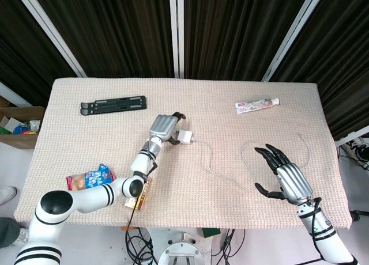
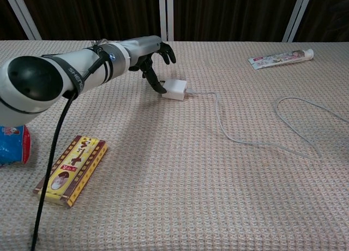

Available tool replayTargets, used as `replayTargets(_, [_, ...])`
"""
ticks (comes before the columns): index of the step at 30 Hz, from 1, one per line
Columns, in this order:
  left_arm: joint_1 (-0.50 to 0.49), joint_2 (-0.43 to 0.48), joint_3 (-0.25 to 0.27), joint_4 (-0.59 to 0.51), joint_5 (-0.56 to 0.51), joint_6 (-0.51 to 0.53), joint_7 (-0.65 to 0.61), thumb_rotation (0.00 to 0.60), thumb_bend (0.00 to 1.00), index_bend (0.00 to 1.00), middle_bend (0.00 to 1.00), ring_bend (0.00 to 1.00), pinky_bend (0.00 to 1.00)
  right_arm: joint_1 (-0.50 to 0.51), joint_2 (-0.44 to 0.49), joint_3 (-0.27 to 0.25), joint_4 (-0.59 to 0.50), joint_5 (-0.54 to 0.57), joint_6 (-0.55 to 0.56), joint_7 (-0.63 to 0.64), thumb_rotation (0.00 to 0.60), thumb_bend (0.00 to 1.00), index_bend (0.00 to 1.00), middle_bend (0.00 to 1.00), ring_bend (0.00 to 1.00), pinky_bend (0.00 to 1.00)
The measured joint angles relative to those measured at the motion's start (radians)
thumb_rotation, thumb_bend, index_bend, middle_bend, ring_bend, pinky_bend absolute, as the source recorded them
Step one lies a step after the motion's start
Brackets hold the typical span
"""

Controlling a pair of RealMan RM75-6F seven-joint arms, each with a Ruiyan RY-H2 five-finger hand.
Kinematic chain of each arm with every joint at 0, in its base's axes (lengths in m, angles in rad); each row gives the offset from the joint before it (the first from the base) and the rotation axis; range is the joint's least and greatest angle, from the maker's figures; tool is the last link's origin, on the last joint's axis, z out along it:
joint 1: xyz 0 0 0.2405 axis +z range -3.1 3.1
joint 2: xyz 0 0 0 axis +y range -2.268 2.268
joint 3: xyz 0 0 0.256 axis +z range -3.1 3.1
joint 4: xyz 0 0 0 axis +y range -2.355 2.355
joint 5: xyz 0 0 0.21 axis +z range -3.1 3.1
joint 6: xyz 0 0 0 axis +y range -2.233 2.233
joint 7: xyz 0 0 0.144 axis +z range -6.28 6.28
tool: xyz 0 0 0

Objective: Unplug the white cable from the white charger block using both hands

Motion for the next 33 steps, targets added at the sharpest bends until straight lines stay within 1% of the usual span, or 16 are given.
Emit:
replayTargets(4, [-0.003,0.041,0.001,-0.024,-0.032,-0.055,-0.002,0.600,0.11,0.26,0.22,0.70,0.91,-0.001,-0.002,0.000,0.007,0.002,-0.003,0.007,0.600,0.32,0.12,0.15,0.01,0.14])
replayTargets(8, [-0.007,0.080,0.038,-0.066,-0.058,-0.081,0.014,0.600,0.11,0.29,0.22,0.70,0.91,-0.001,-0.007,0.000,0.016,0.004,-0.008,0.018,0.600,0.32,0.12,0.15,0.01,0.14])
replayTargets(12, [-0.019,0.062,0.044,-0.061,-0.078,-0.073,0.011,0.600,0.12,0.34,0.24,0.71,0.91,-0.003,-0.009,0.001,0.022,0.003,-0.007,0.026,0.600,0.32,0.12,0.15,0.01,0.14])
replayTargets(19, [-0.045,0.033,0.047,-0.018,-0.109,-0.072,0.008,0.600,0.14,0.35,0.25,0.71,0.91,-0.011,-0.006,-0.002,0.027,0.004,-0.002,0.037,0.600,0.32,0.12,0.15,0.01,0.14])
replayTargets(24, [-0.060,0.025,0.047,0.000,-0.129,-0.085,0.004,0.600,0.20,0.35,0.26,0.71,0.91,-0.015,-0.008,-0.002,0.028,0.006,-0.001,0.035,0.600,0.32,0.12,0.15,0.01,0.14])
replayTargets(28, [-0.068,0.023,0.052,0.008,-0.128,-0.093,-0.003,0.600,0.22,0.37,0.27,0.71,0.91,-0.018,-0.008,-0.002,0.027,0.006,0.002,0.035,0.600,0.32,0.12,0.15,0.01,0.14])
replayTargets(30, [-0.070,0.018,0.054,0.015,-0.122,-0.091,-0.007,0.600,0.23,0.39,0.28,0.71,0.91,-0.020,-0.007,-0.002,0.026,0.004,0.004,0.035,0.600,0.32,0.12,0.15,0.01,0.14])
replayTargets(33, [-0.072,0.009,0.056,0.030,-0.115,-0.089,-0.016,0.600,0.24,0.44,0.33,0.71,0.91,-0.023,-0.005,-0.001,0.024,0.004,0.008,0.034,0.600,0.32,0.12,0.15,0.01,0.14])
